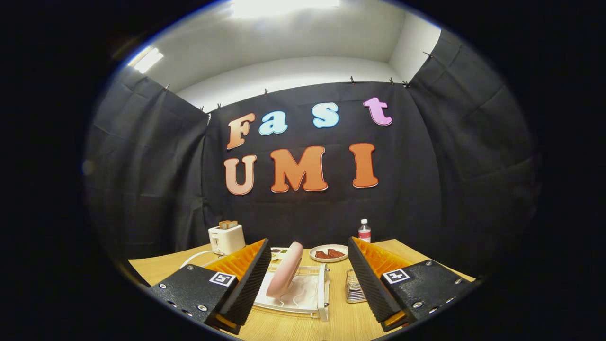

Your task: Take the plate from the dish rack, then take the spoon from the basket and place it into the plate.

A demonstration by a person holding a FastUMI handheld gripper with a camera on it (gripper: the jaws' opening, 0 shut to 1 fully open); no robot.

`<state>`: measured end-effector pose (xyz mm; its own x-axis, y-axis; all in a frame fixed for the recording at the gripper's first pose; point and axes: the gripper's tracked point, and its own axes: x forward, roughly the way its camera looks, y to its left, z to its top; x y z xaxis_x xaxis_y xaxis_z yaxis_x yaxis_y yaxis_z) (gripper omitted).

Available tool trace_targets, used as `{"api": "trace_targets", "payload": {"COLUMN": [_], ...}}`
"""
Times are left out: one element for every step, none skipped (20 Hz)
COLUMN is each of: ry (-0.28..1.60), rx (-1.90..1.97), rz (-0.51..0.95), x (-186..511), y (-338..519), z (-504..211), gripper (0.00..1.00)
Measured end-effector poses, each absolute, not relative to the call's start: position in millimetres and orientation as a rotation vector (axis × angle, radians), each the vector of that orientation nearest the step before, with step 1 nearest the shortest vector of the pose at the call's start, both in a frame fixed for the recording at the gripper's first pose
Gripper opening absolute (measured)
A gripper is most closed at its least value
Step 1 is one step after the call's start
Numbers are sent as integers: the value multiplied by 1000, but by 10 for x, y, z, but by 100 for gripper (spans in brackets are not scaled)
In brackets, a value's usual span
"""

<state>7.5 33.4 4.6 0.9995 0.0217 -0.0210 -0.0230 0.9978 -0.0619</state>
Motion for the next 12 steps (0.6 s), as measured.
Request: {"api": "trace_targets", "payload": {"ry": [23,25,27,28,32,37,44,58,72,89,112,140], "rx": [-66,-73,-83,-92,-96,-96,-91,-85,-79,-76,-80,-84], "rz": [25,30,31,37,38,42,44,47,57,71,87,89], "x": [67,65,72,76,112,137,162,177,212,238,266,309], "y": [342,358,368,387,413,423,432,431,438,456,471,460], "z": [44,52,53,74,88,102,119,120,108,99,62,31], "gripper": [97,97,97,97,97,97,97,97,97,97,97,97]}}
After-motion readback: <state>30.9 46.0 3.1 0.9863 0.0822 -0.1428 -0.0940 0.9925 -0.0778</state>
